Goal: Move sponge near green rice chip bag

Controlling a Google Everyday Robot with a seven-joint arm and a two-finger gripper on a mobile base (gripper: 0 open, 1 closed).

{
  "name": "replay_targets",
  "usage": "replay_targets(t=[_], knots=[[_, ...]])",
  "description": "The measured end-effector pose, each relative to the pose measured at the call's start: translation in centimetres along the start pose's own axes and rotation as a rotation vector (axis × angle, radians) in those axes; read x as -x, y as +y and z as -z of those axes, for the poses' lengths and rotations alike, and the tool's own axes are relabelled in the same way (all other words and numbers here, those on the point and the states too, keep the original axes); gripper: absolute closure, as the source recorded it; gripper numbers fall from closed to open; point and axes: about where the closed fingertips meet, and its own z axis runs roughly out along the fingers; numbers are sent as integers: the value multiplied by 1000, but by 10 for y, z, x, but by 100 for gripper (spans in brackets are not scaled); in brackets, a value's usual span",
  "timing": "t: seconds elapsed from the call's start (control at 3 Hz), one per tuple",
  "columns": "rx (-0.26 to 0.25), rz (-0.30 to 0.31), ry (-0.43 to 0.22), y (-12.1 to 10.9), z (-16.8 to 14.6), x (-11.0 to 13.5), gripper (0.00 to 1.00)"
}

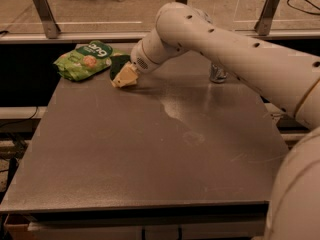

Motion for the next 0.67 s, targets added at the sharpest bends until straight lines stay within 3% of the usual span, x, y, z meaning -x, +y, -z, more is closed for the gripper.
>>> replay_targets(t=[0.67], knots=[[-7,-16,4,-14,-7,0,13]])
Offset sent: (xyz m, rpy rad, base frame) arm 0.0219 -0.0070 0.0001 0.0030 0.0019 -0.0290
